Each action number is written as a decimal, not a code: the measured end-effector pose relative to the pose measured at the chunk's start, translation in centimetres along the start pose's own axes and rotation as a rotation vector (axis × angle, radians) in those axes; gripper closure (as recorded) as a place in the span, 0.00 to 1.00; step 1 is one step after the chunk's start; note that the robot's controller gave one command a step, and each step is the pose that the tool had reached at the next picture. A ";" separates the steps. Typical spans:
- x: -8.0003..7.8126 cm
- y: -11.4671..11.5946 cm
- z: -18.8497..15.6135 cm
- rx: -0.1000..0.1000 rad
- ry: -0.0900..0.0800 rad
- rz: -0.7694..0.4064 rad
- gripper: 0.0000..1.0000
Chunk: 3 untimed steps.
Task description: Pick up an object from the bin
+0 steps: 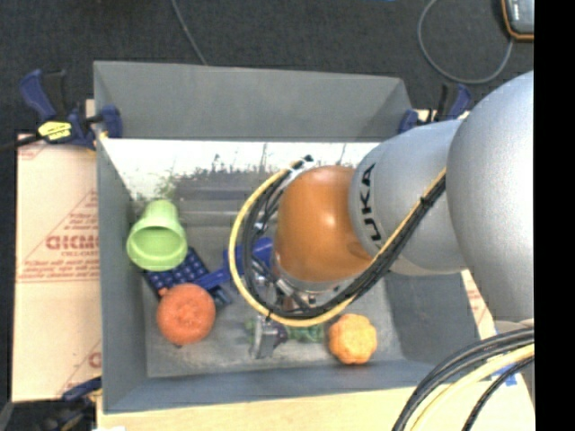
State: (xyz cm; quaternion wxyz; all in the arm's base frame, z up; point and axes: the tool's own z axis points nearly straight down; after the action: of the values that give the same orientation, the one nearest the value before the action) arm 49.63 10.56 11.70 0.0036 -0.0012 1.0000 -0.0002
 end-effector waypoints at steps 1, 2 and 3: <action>-0.7 5.7 -3.1 -0.003 0.002 0.073 0.00; -0.4 4.2 -11.6 0.003 0.006 0.154 0.00; -0.9 4.4 -13.0 -0.003 -0.015 0.104 0.00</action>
Offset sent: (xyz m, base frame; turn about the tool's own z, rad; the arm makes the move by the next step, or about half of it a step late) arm 0.0005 0.0062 0.2233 -0.1011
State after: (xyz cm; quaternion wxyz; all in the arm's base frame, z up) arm 50.42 15.02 24.68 0.0112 0.0506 0.9987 0.0015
